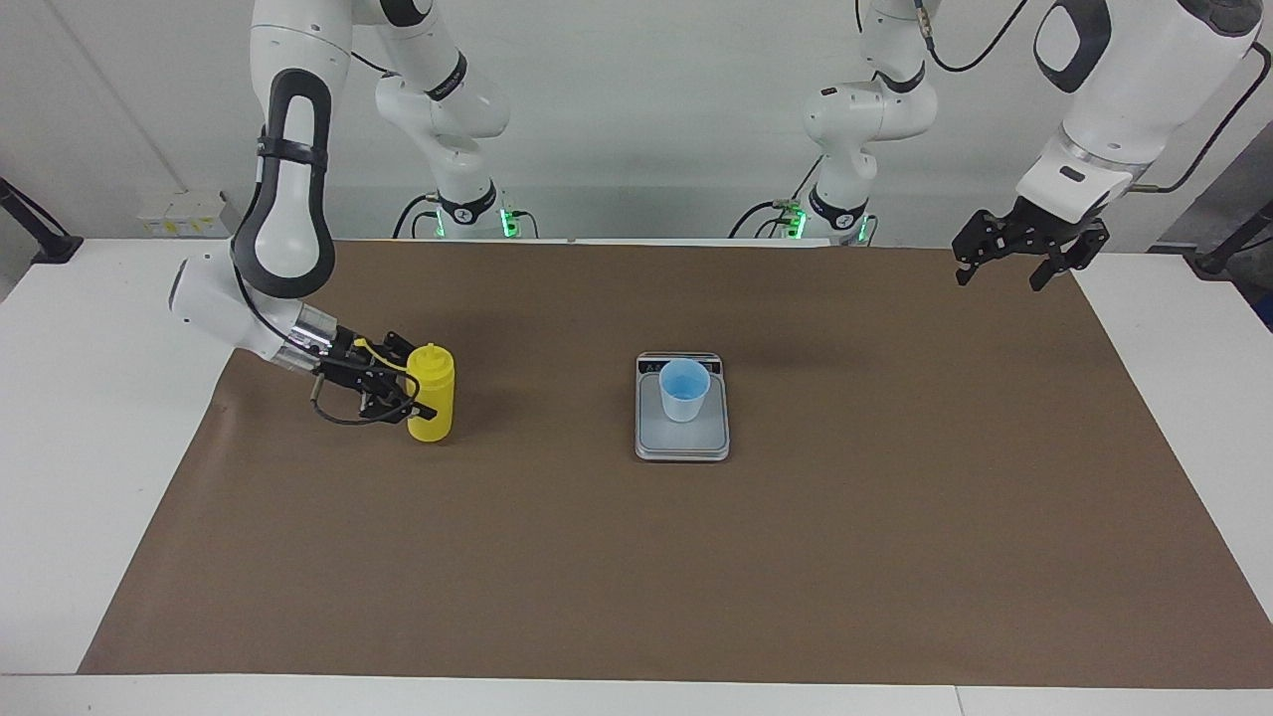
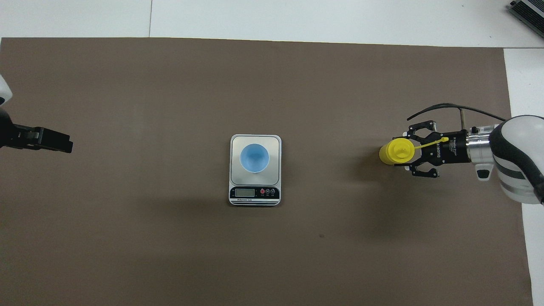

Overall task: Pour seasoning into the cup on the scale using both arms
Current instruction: 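Lay the bottle on the table and open the right gripper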

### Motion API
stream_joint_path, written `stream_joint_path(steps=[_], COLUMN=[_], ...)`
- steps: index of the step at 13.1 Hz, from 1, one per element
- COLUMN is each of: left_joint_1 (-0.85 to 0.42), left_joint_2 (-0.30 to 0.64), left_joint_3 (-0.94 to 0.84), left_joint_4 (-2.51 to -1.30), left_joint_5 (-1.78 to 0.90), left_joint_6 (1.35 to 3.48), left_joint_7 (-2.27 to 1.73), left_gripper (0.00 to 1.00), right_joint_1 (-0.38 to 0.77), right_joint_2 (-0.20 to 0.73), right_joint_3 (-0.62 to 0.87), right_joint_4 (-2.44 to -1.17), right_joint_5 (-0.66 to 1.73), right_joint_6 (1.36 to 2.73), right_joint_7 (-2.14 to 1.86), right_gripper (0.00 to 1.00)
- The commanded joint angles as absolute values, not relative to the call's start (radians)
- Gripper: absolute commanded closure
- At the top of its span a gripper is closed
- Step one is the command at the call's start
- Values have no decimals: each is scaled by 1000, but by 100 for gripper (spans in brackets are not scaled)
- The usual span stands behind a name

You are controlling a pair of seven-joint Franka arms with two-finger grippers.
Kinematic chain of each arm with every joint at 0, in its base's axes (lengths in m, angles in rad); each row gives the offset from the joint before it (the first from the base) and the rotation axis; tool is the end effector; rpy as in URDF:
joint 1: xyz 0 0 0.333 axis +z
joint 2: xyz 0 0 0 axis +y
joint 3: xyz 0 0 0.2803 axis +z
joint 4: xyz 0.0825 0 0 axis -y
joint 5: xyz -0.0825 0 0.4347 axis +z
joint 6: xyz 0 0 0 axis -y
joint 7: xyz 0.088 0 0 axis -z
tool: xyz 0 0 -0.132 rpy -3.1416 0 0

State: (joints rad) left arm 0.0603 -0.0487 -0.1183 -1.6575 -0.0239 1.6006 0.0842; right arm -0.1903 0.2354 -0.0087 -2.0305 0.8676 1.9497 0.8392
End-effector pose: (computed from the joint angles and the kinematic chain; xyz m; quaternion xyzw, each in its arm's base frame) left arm 0.5920 -0.0386 0.5500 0.9975 -0.0705 -0.0041 0.0091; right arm 0.5971 -0.0504 0.2428 -0.6717 0.6315 0.2488 0.2970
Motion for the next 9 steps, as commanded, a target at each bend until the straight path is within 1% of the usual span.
stream_joint_path(steps=[1, 5, 7, 9], left_joint_1=[72, 74, 72, 72], left_joint_2=[-72, -72, -72, -72], left_joint_3=[-123, -123, -123, -123], left_joint_4=[-1683, -1683, -1683, -1683], left_joint_5=[-35, -35, -35, -35], left_joint_6=[1605, 1605, 1605, 1605], left_joint_7=[80, 80, 80, 80], left_gripper=[0, 0, 0, 0], right_joint_1=[-212, -216, -264, -284], right_joint_2=[218, 218, 218, 218], right_joint_3=[-5, -9, -8, -9], right_joint_4=[-2043, -2040, -2039, -2028], right_joint_5=[890, 833, 758, 709], right_joint_6=[1963, 2043, 2078, 2098], right_joint_7=[801, 796, 769, 697], right_gripper=[0, 0, 0, 0])
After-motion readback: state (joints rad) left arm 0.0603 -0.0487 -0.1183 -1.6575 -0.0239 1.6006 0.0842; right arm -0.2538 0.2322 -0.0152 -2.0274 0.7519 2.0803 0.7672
